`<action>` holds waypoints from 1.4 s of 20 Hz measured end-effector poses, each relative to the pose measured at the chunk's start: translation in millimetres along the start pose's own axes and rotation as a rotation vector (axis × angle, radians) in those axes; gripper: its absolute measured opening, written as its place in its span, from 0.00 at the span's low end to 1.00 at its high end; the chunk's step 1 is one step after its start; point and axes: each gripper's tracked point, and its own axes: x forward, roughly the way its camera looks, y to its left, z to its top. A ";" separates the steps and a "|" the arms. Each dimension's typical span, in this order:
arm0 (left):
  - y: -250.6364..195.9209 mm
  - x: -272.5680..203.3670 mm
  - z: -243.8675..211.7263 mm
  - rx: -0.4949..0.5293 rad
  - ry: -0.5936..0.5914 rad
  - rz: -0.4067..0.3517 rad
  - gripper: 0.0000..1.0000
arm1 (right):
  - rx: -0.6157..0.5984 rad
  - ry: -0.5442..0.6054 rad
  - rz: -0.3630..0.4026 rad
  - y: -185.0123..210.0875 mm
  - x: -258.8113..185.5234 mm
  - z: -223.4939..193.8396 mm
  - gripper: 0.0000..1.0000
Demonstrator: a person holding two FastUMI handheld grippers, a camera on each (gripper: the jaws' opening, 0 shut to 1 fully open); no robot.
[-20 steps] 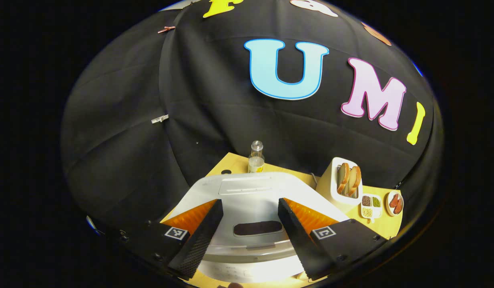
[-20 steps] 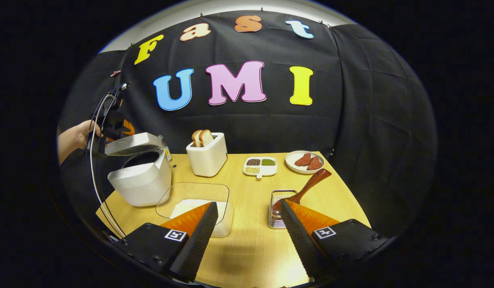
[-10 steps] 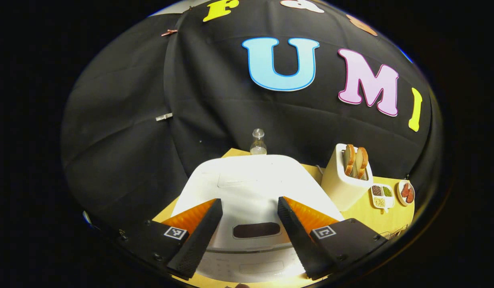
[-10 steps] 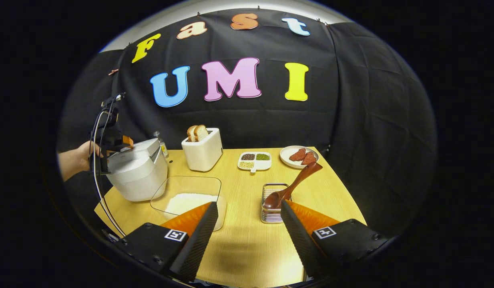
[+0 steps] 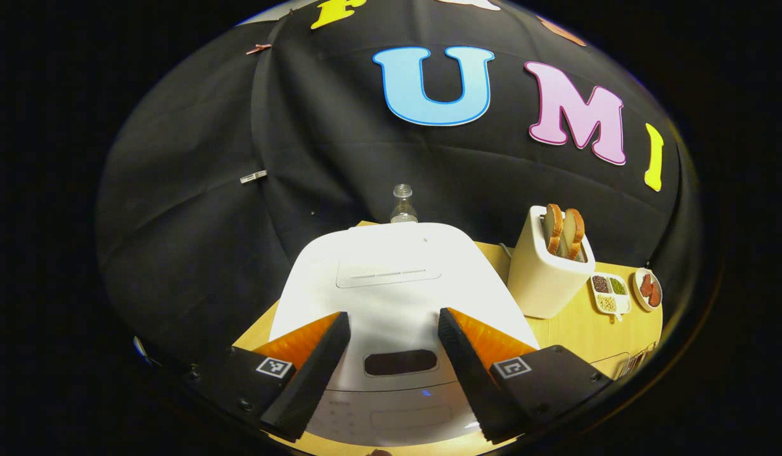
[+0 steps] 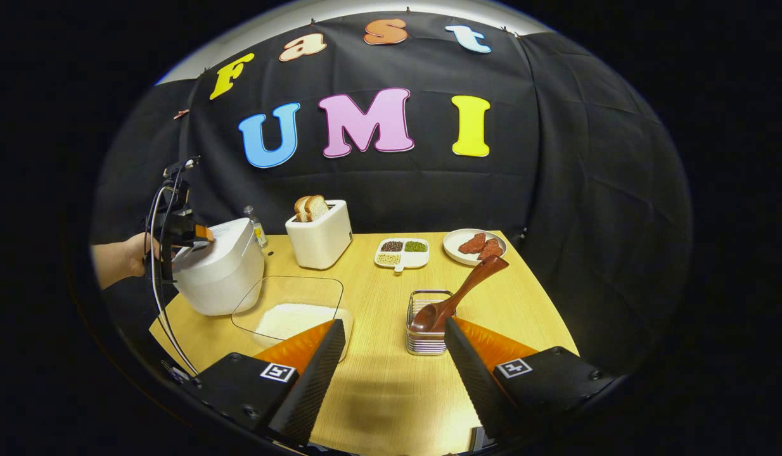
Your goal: Close the left gripper, press the button to open the rice cooker; take a wooden spoon from the chopstick holder with the right hand, scoop a spoonful of rice and pour it into the rice cooker, then put the wooden spoon back into the chopstick holder.
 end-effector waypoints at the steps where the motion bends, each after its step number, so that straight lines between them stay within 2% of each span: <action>1: 0.1 -0.1 1.3 0.000 0.003 -0.001 1.00 | -0.002 -0.003 0.006 -3.2 3.1 1.4 0.99; 3: -8.2 -12.1 1.6 -0.017 0.016 -0.036 0.99 | -0.006 -0.007 0.017 -9.5 13.1 6.0 0.99; 5: -16.8 -42.0 21.2 -0.031 -0.090 -0.056 0.96 | -0.014 -0.018 0.041 -10.9 24.0 15.0 0.99; 8: -26.8 -102.9 50.7 0.023 -0.244 -0.056 0.96 | -0.031 -0.032 0.075 -13.8 43.5 41.3 0.99; 12: -43.4 -191.4 63.9 -0.005 -0.371 -0.103 0.95 | -0.057 -0.139 0.076 -21.8 43.5 97.7 0.99; 15: -49.1 -248.5 63.3 -0.015 -0.436 -0.147 0.96 | -0.065 -0.246 0.030 -30.2 19.2 141.7 0.98; 19: -44.2 -302.4 47.8 -0.048 -0.465 -0.218 0.95 | -0.035 -0.317 -0.066 -30.5 -35.6 163.2 0.98; 24: -27.8 -344.7 15.5 -0.011 -0.476 -0.285 0.95 | -0.010 -0.386 -0.171 -19.1 -120.0 146.8 0.98; 28: -22.5 -356.7 -7.4 0.027 -0.470 -0.348 0.95 | -0.035 -0.390 -0.232 -10.5 -159.8 122.3 0.98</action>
